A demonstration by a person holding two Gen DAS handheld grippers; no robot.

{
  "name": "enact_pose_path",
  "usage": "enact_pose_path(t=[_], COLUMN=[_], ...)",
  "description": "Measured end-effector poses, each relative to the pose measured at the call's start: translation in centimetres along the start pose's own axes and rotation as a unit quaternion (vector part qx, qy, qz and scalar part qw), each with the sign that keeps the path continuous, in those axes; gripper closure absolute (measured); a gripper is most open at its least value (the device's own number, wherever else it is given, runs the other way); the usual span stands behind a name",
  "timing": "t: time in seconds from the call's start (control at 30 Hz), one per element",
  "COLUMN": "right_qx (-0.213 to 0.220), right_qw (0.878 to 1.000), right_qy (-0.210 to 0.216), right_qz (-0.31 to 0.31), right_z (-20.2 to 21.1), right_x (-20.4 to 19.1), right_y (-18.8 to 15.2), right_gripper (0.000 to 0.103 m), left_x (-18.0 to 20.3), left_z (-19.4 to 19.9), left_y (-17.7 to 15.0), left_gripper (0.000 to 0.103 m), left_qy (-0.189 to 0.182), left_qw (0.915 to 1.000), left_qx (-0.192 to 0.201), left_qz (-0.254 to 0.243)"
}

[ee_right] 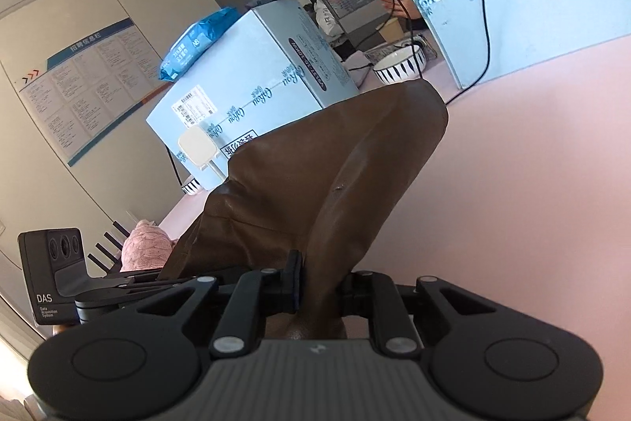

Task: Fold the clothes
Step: 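Grasp the folded vest with both grippers and lift it off the table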

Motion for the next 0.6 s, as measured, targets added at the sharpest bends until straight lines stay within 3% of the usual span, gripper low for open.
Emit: enact_pose_path(t=[0.3, 0.47, 0.6], right_qx=[-0.017, -0.041, -0.068], right_qw=[0.996, 0.987, 0.979], right_qy=[0.063, 0.121, 0.175], right_qz=[0.065, 0.095, 0.084], right_z=[-5.3, -10.8, -16.1], right_x=[-7.0, -13.3, -18.6], right_y=[1.7, 1.7, 1.6], right_gripper=[0.087, 0.087, 0.087], left_x=[-6.6, -11.7, -17.0], left_z=[5.7, 9.7, 14.1], left_y=[1.8, 2.6, 2.7], left_gripper=[0.086, 0.086, 0.086], left_qy=[0.098, 0.179, 0.239], left_qw=[0.9942, 0.9814, 0.9651], left_qx=[0.042, 0.062, 0.084], left_qz=[0.019, 0.033, 0.066])
Point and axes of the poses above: each gripper's, at about its wrist camera, not at the fingertips, and z roughly against the way its jaws point, x to its right, y to its top, the point moved 10 cm from there along -z, roughly the way its jaws point, and after that the axes turned 6 degrees about x, right-handed, at the moved point
